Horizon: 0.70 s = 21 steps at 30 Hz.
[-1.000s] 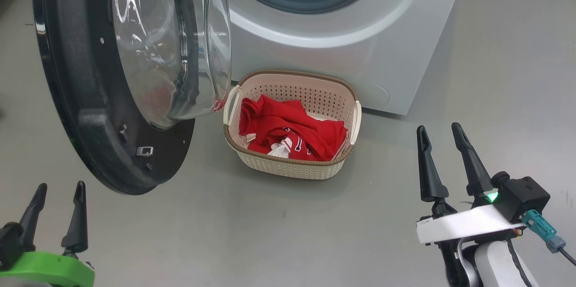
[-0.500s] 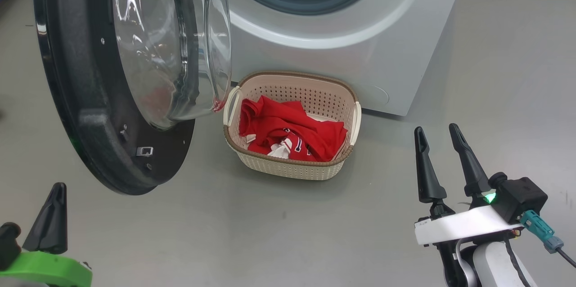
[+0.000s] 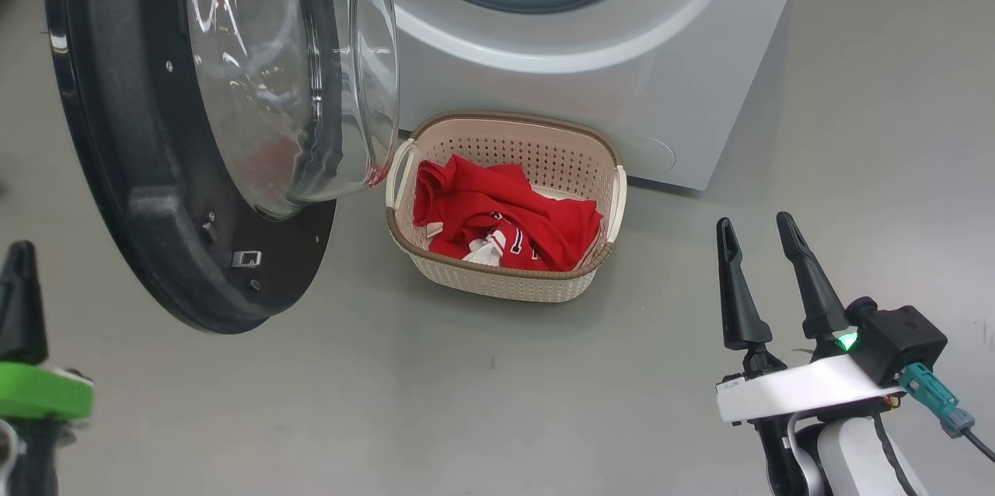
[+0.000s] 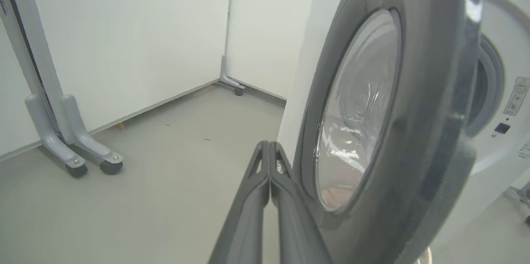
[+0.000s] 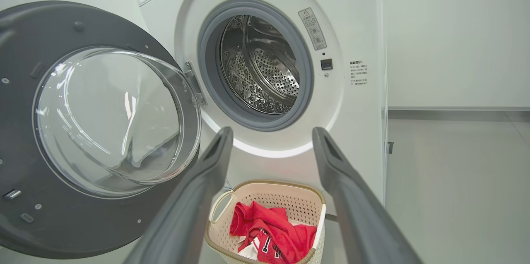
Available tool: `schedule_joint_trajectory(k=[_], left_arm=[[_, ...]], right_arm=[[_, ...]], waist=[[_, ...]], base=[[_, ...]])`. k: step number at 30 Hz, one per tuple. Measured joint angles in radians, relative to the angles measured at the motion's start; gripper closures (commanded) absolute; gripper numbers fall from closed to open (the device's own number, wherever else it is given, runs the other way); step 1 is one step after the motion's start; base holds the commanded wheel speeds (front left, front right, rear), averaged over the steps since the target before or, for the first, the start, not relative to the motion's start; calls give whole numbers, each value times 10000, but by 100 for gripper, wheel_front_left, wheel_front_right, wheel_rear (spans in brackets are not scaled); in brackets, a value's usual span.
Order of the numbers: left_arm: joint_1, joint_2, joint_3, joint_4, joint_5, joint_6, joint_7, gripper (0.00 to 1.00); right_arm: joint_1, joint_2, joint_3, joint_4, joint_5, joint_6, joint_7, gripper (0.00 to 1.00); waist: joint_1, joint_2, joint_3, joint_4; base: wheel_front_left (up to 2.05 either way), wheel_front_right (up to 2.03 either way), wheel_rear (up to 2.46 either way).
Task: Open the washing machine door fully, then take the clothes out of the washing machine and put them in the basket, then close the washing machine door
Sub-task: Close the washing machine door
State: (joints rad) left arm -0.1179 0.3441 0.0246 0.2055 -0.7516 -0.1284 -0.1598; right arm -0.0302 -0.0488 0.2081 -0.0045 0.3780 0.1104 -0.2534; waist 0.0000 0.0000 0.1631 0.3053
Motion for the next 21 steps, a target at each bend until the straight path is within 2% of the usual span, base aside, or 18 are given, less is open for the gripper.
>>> schedule_joint_trajectory(k=[2,3,7,10,12,16,21], left_arm=[[-274,-125,355,59,-1156,0,667,100],[-274,-125,355,59,-1156,0,667,100],[-725,-686,1346,224,-3599,0,1818,100],[-1063,-782,1942,383,-4870,67,2654,100],[-1370,-782,2247,397,-5547,357,3187,100],[-2087,-988,2886,531,-7400,1264,4493,100],[-2316,-1204,3459,957,-8550,2686,5384,100]], right_arm=[[-1,0,2,0,0,0,0,0],[-1,0,2,0,0,0,0,0],[-8,-2,117,0,0,0,0,0],[-12,2,178,-2,0,0,2,0],[-15,-2,176,-4,0,0,0,0],[-24,-2,90,-6,0,0,0,0],[-25,-2,52,-6,2,0,0,0]], waist=[[0,0,20,-5],[0,0,20,-5],[0,0,73,-45],[0,0,135,-119],[0,0,181,-166],[0,0,280,-273],[0,0,308,-317]], base=[[0,0,0],[0,0,0],[0,0,0],[0,0,0],[0,0,0],[0,0,0],[0,0,0]])
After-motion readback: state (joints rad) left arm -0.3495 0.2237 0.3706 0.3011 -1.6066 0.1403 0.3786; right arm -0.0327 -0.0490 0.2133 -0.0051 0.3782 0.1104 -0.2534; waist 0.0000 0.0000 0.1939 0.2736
